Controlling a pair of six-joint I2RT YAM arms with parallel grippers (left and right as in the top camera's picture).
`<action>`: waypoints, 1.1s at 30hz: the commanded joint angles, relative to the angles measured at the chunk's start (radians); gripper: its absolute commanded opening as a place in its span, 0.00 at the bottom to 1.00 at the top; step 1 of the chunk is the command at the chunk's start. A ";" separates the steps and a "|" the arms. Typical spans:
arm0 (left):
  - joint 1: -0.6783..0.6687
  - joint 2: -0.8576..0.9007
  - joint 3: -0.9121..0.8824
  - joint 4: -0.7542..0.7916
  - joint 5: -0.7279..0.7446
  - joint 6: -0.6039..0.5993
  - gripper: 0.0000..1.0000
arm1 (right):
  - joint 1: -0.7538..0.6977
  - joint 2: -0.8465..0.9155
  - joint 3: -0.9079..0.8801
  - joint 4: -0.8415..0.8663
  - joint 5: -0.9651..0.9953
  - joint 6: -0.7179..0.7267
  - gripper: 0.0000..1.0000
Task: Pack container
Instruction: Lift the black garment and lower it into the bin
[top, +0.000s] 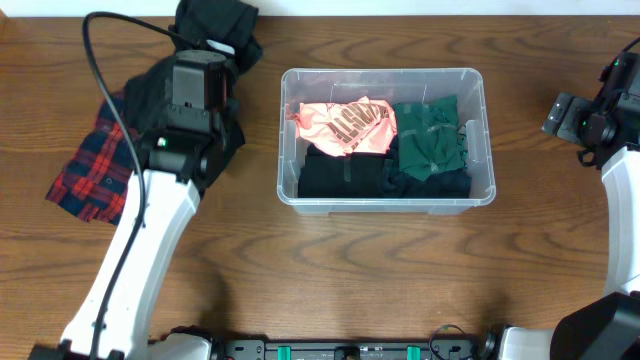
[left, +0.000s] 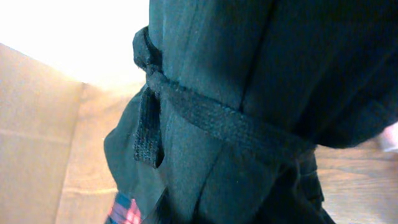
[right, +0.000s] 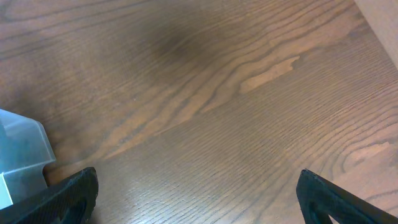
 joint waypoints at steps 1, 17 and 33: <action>-0.079 -0.081 0.013 0.023 -0.022 0.077 0.06 | -0.003 0.002 0.003 -0.002 0.003 -0.001 0.99; -0.514 -0.102 0.013 0.092 -0.022 0.230 0.06 | -0.003 0.002 0.003 -0.002 0.003 -0.001 0.99; -0.605 0.114 0.013 0.172 0.030 0.394 0.06 | -0.003 0.002 0.003 -0.002 0.003 -0.001 0.99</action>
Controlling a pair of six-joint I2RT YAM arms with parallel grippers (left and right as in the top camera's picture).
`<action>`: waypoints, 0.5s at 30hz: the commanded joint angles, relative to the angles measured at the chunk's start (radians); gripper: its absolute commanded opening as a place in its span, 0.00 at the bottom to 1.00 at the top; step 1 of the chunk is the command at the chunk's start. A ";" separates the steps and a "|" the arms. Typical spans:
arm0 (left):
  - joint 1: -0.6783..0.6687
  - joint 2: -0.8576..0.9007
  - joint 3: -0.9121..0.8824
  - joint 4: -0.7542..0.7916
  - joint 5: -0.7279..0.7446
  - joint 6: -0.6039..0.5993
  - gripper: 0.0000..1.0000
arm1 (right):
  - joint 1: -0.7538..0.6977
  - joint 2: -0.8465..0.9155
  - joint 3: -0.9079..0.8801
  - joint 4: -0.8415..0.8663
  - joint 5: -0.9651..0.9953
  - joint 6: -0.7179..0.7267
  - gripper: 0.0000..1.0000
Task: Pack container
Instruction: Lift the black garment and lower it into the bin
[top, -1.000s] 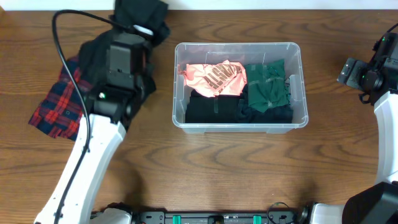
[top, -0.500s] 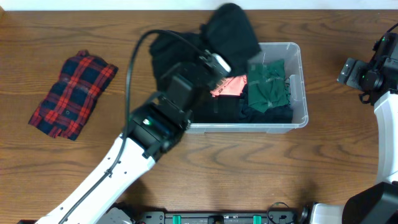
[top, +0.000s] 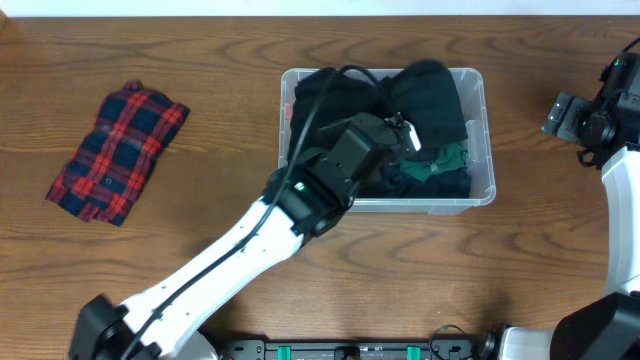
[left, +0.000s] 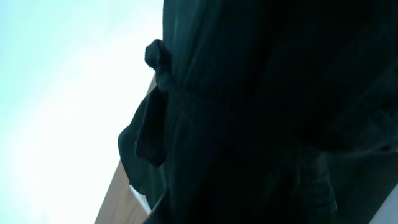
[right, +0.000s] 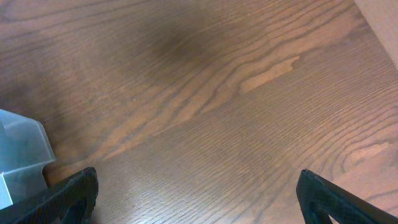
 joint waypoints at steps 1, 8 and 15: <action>-0.003 0.008 0.013 0.048 -0.021 0.026 0.06 | -0.003 0.002 0.004 -0.002 0.003 0.000 0.99; -0.003 0.077 0.013 0.080 -0.021 0.027 0.06 | -0.003 0.002 0.004 -0.002 0.003 0.000 0.99; -0.003 0.119 0.013 0.094 -0.021 0.027 0.06 | -0.003 0.002 0.004 -0.002 0.003 0.000 0.99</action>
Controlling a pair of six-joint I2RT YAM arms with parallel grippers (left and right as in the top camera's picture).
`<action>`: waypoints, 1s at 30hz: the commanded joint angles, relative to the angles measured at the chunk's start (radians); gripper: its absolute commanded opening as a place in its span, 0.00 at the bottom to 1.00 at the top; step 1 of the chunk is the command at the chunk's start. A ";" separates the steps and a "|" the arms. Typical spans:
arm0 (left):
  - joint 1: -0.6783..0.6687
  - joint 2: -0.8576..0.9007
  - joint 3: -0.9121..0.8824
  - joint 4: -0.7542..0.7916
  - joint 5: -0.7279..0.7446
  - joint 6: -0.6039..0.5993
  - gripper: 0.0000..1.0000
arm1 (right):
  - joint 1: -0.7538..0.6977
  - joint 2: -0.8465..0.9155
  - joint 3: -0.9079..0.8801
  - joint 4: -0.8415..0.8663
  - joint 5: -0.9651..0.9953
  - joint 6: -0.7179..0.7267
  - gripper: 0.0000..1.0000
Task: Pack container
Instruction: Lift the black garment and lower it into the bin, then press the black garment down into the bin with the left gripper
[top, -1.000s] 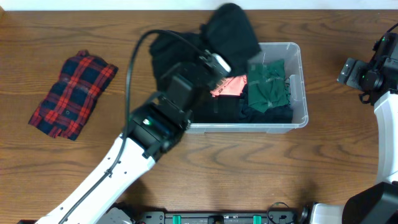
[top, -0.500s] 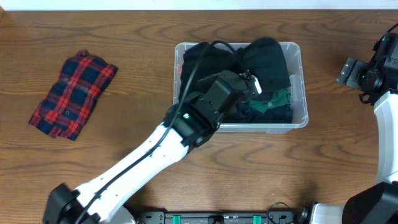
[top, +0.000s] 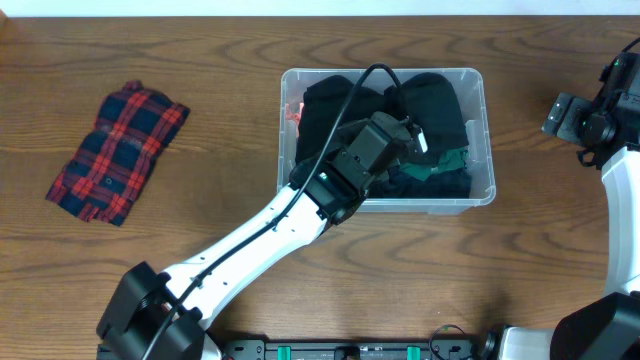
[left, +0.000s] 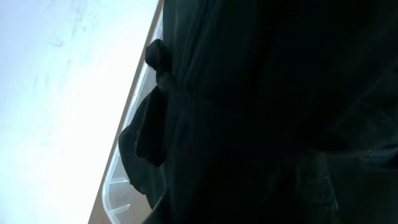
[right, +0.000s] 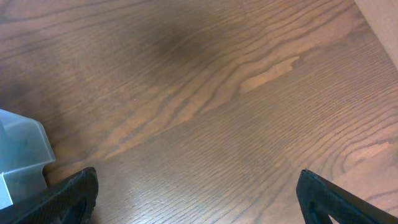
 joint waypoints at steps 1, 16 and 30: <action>-0.003 0.003 0.013 0.030 -0.021 0.007 0.06 | -0.003 0.002 0.003 -0.002 0.003 0.000 0.99; -0.003 0.022 0.013 0.068 -0.021 -0.006 0.95 | -0.003 0.002 0.003 -0.002 0.003 0.000 0.99; -0.079 -0.092 0.013 0.056 -0.021 -0.135 0.98 | -0.003 0.002 0.003 -0.002 0.003 0.000 0.99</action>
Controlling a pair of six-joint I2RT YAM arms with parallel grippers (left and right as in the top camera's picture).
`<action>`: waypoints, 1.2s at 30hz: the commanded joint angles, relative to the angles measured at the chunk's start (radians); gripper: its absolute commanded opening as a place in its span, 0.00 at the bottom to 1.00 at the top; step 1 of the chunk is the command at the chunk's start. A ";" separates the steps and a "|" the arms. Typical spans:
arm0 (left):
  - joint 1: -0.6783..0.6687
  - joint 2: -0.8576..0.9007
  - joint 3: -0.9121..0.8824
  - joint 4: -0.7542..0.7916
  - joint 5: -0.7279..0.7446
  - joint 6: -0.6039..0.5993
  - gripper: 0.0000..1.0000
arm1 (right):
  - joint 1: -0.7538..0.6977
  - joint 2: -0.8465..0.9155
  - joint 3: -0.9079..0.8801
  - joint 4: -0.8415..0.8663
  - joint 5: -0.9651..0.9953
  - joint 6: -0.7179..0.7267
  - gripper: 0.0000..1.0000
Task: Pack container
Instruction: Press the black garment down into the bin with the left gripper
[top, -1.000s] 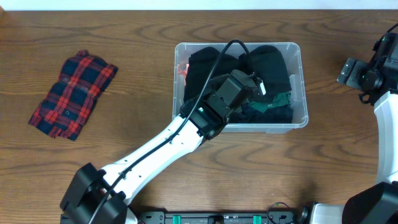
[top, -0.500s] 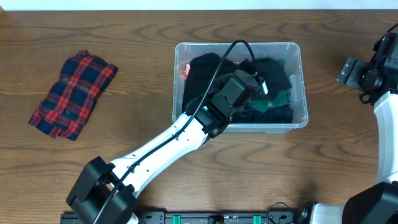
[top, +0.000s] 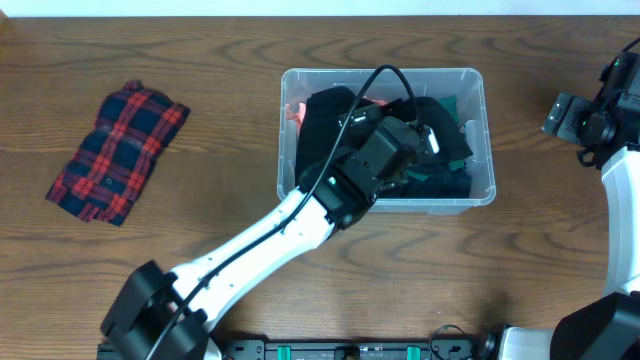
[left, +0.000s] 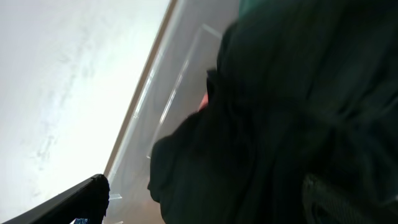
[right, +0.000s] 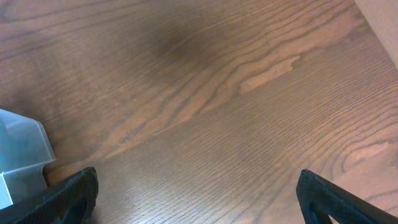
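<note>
The clear plastic container (top: 480, 130) stands at the table's middle, filled with folded clothes. A black garment (top: 325, 115) lies on top across most of it; bits of a pink garment (top: 293, 110) and a green garment (top: 455, 100) show at its edges. My left gripper (top: 415, 140) sits low over the container's right half, open. In the left wrist view its fingers stand wide apart (left: 205, 199) with the black garment (left: 280, 124) loose between them, beside the container wall (left: 168, 99). My right gripper (right: 199, 199) hangs open over bare wood.
A red and navy plaid shirt (top: 118, 150) lies folded at the table's left. The right arm (top: 590, 115) stays by the right edge, and the container's corner (right: 22, 155) shows at the left of the right wrist view.
My left gripper has opened and let go of the black garment, which now rests in the container. The gripper sits slightly further right. The right arm has not moved.
First my left gripper held the black garment at the table's left, over the plaid shirt. Then it held the garment over the container, then lower in it. Now the garment lies in the container and the gripper is open.
</note>
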 joint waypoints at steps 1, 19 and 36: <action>-0.038 -0.100 0.013 -0.003 -0.018 -0.096 0.98 | -0.003 0.002 0.003 -0.002 0.003 0.000 0.99; -0.008 -0.145 0.000 -0.127 0.095 -0.715 0.06 | -0.003 0.002 0.003 -0.002 0.003 0.000 0.99; 0.236 0.023 0.006 -0.266 0.585 -0.851 0.06 | -0.003 0.002 0.003 -0.001 0.004 0.000 0.99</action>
